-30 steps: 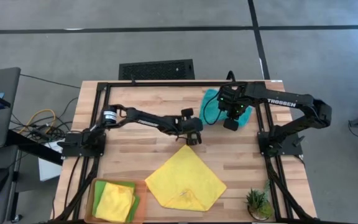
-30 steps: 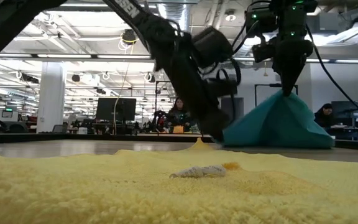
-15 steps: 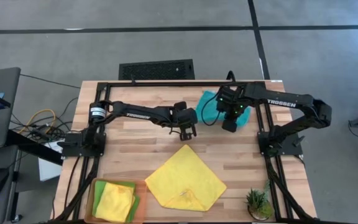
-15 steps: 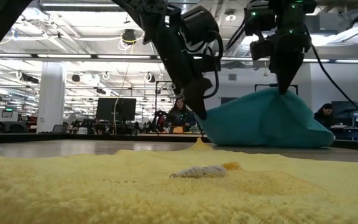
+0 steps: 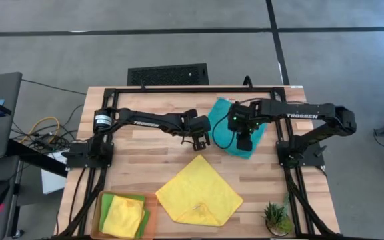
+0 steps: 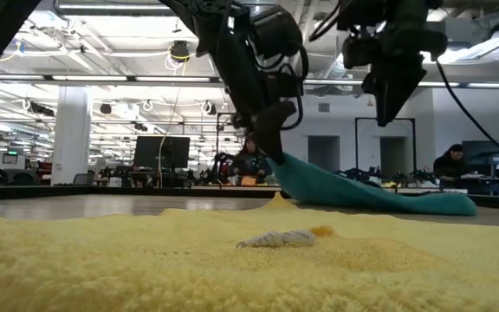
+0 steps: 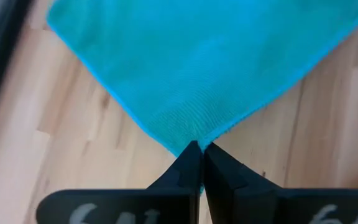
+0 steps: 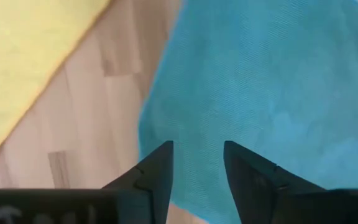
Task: Fold microfiber towels
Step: Fold the blue microfiber towel
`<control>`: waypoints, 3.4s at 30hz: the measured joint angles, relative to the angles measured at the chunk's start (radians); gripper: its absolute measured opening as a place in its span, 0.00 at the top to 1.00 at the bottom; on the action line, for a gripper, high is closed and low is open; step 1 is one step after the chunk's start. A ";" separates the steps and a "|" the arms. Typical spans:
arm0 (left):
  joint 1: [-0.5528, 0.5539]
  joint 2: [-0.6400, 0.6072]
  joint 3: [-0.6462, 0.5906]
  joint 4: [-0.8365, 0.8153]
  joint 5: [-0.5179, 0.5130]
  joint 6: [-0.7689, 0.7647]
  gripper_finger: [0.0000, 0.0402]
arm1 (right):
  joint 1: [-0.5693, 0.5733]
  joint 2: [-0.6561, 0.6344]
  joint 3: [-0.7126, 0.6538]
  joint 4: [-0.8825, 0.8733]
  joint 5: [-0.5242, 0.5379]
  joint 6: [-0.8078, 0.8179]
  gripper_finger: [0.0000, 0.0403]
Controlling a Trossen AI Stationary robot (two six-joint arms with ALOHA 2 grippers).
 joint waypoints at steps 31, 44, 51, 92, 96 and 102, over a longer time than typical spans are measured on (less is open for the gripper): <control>0.003 -0.118 0.001 -0.109 -0.050 -0.018 1.00 | 0.255 0.183 -0.200 0.317 -0.122 0.136 0.66; 0.003 -0.117 0.001 -0.126 -0.038 -0.017 1.00 | 0.260 0.309 -0.199 0.304 -0.120 0.139 0.67; 0.003 -0.117 0.001 -0.127 -0.022 -0.018 1.00 | 0.260 0.239 -0.198 0.317 -0.046 0.132 0.67; 0.003 -0.116 0.001 -0.145 -0.019 -0.018 1.00 | 0.211 0.312 -0.198 0.354 -0.204 0.112 0.72; 0.003 -0.116 0.001 -0.146 -0.019 -0.019 1.00 | 0.209 0.339 -0.194 0.358 -0.168 0.131 0.81; 0.003 -0.116 0.001 -0.159 -0.020 -0.019 1.00 | 0.222 0.347 -0.194 0.359 -0.167 0.132 0.98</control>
